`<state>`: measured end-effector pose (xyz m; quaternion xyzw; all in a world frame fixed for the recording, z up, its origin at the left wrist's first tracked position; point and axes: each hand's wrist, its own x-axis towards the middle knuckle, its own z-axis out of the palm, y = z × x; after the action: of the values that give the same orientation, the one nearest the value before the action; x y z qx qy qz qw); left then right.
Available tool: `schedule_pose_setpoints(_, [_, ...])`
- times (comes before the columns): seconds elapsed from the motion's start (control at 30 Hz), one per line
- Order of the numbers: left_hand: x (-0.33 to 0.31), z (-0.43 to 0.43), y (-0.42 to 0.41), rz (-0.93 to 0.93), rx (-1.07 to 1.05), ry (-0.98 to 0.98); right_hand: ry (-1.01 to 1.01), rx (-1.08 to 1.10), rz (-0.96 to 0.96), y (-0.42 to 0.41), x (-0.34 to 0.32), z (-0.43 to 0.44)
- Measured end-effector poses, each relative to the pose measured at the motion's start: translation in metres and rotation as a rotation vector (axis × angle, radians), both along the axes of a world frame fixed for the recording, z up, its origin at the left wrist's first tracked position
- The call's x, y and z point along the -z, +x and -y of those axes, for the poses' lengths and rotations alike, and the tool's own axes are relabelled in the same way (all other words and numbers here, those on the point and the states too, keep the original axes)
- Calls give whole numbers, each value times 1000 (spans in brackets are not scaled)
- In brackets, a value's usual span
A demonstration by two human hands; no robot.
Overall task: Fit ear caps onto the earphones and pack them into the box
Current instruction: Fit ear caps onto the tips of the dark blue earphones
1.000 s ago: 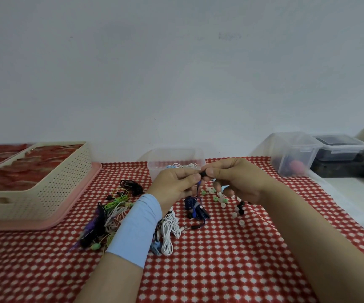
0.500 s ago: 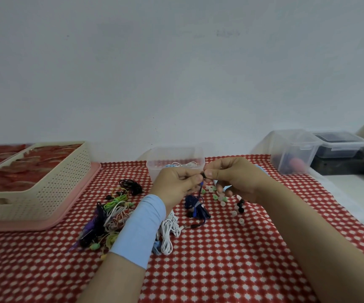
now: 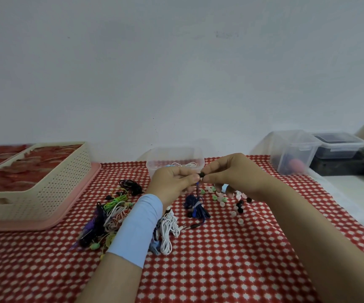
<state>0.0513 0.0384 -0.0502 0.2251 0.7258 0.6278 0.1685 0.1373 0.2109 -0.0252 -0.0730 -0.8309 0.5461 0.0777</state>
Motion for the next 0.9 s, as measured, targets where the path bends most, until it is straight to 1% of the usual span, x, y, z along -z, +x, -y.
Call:
schedule_pose_setpoints(0.1, [-1,1,0,43,33,21,45,-5,-3,0,0,0])
schedule_pose_setpoints(0.17, [0,2,-1,61,48,34,30,3,-17,-1,1,1])
schedule_pose_setpoints(0.23, [0,2,-1,68,44,38,25,14,-43,-1,1,3])
schedule_pose_setpoints(0.33, [-1,2,-1,75,29,45,73,36,-88,-3,1,6])
schedule_pose_setpoints(0.43, [-2,1,0,53,6,40,76,66,-106,-5,2,8])
schedule_pose_setpoints(0.6, [-2,1,0,48,-7,49,86,46,-94,-5,3,6])
schedule_pose_setpoints(0.73, [-1,-1,-1,59,1,67,94,75,-127,-7,5,6])
schedule_pose_setpoints(0.9, [0,-1,-5,107,48,85,102,33,-140,-6,6,7])
